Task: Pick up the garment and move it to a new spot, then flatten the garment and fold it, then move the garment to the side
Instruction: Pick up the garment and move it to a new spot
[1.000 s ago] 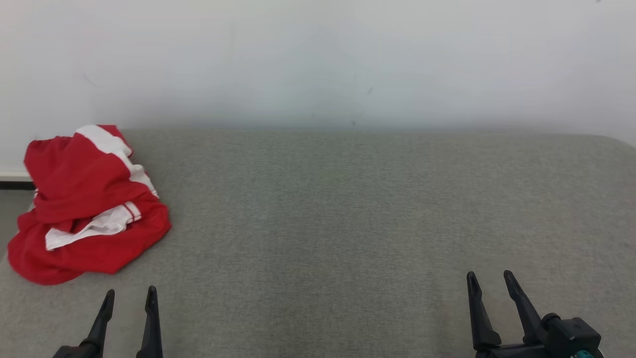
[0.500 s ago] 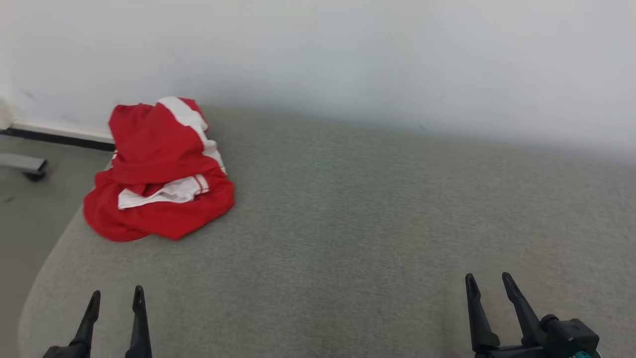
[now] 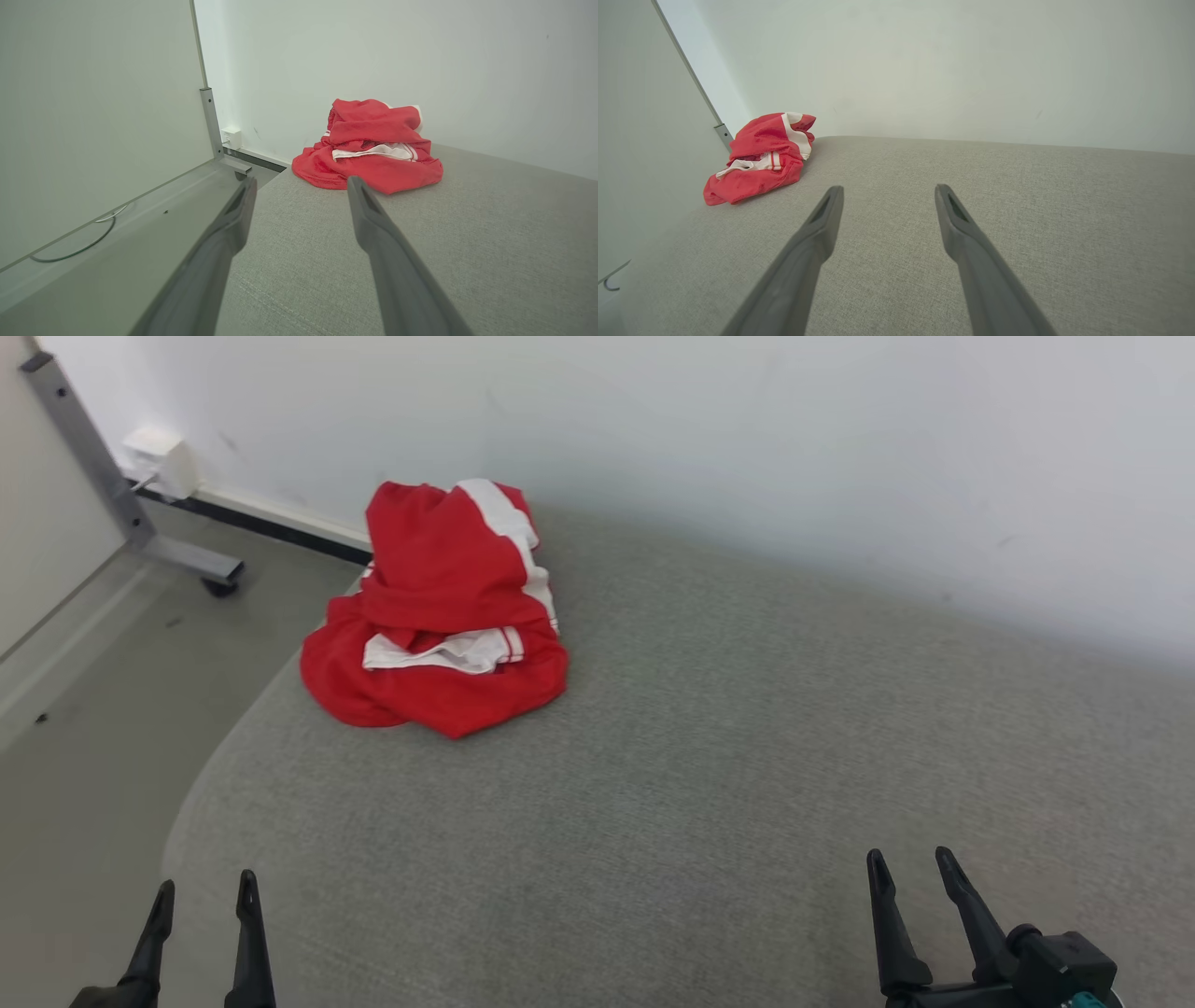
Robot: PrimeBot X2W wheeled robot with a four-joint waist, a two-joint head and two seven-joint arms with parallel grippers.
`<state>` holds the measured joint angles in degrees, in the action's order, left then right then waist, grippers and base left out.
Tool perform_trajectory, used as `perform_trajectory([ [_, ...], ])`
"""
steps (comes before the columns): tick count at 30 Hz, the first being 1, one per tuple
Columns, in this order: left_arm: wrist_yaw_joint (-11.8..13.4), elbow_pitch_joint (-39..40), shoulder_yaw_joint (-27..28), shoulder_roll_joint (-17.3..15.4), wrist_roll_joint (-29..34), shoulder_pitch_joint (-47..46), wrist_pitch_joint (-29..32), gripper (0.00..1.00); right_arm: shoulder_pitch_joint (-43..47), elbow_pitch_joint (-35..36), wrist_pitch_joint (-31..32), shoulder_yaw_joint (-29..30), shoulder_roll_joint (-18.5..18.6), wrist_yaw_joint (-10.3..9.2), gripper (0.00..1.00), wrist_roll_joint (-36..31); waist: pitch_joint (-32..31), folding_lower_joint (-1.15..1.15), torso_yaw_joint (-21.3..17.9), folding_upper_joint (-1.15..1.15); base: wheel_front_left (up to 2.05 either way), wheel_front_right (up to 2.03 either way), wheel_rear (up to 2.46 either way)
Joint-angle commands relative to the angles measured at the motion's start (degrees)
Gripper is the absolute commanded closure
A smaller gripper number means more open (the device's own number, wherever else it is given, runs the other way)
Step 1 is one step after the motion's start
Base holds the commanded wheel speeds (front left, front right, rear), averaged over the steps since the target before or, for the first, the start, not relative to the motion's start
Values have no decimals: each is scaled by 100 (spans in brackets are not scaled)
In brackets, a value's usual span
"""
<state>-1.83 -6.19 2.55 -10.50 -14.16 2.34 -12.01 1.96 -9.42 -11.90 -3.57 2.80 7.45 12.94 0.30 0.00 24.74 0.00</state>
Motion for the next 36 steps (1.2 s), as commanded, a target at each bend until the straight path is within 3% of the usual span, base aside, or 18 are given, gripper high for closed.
perform_trajectory([
  [1,28,12,2,-19,-18,21,-24,0,-48,-12,-17,16,15,7,0,2,58,0,294,0,0,0,0],
  [7,109,30,44,-33,-44,103,-57,0,-89,-55,-7,-58,14,7,0,5,80,0,486,0,0,0,0],
  [20,123,-48,32,-58,-116,10,-106,0,-126,-130,-33,-89,15,7,0,7,91,0,445,0,0,0,0],
  [26,106,-66,198,-146,-289,-377,-134,0,-323,-94,-13,-116,15,7,0,-89,313,0,-75,0,0,0,0],
  [36,-166,-185,490,-771,-685,-2176,139,0,-801,41,22,112,18,6,0,-410,1293,0,-1358,0,0,0,0],
])
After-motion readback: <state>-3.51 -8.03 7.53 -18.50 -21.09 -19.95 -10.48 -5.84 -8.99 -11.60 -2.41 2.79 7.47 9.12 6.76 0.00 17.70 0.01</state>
